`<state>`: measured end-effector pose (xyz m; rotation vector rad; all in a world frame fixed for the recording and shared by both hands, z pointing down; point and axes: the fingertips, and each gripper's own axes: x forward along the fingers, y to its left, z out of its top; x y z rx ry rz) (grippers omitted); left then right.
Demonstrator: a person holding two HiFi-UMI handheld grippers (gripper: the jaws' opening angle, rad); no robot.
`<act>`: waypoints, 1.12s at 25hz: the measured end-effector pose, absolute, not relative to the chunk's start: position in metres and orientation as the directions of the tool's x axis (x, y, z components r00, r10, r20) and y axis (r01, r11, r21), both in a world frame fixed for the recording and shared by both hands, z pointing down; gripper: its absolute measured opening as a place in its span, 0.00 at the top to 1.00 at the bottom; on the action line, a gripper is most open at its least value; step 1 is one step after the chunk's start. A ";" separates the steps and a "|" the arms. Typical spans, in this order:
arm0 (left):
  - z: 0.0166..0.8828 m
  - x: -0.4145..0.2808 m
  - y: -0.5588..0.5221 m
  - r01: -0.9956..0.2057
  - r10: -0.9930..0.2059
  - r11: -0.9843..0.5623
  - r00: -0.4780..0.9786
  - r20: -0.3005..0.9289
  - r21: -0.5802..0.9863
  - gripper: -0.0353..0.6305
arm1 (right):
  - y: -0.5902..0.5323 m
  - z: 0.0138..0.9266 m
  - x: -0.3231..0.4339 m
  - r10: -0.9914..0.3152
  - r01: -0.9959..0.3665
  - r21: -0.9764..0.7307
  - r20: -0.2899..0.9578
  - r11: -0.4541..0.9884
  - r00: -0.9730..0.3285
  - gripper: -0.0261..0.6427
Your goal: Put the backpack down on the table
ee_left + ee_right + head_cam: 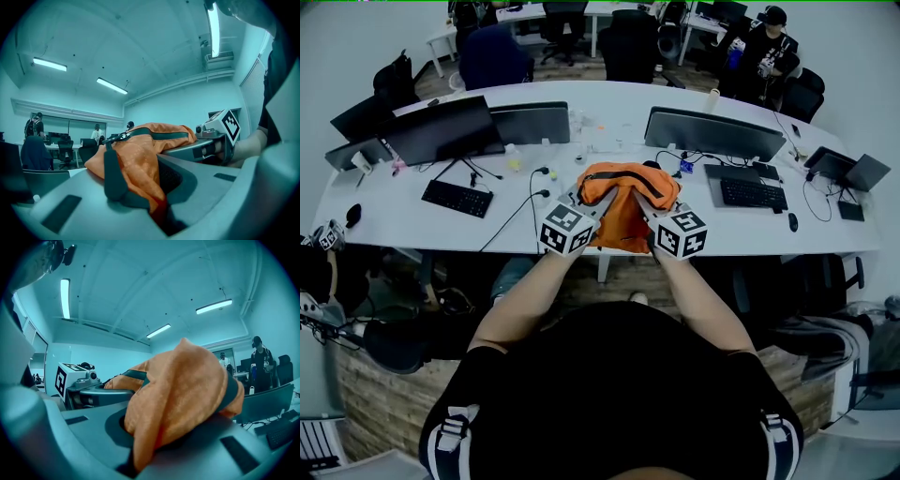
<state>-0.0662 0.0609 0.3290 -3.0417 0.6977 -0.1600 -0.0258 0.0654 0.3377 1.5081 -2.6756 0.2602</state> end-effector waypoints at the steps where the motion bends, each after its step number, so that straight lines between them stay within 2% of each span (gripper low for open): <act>1: 0.331 -0.067 0.061 -0.432 -0.433 -0.901 0.895 0.105 -0.040 0.88 | 0.064 0.340 -0.027 -0.842 -0.852 -0.121 0.135 0.509 -0.522 0.91; 8: 0.341 -0.068 0.049 -0.446 -0.441 -0.895 0.890 0.119 0.018 0.88 | 0.052 0.347 -0.028 -0.821 -0.833 -0.135 0.145 0.536 -0.552 0.91; 28: 0.367 -0.052 0.000 -0.481 -0.468 -0.876 0.866 0.176 0.034 0.88 | 0.005 0.366 -0.010 -0.781 -0.800 -0.146 0.173 0.582 -0.600 0.91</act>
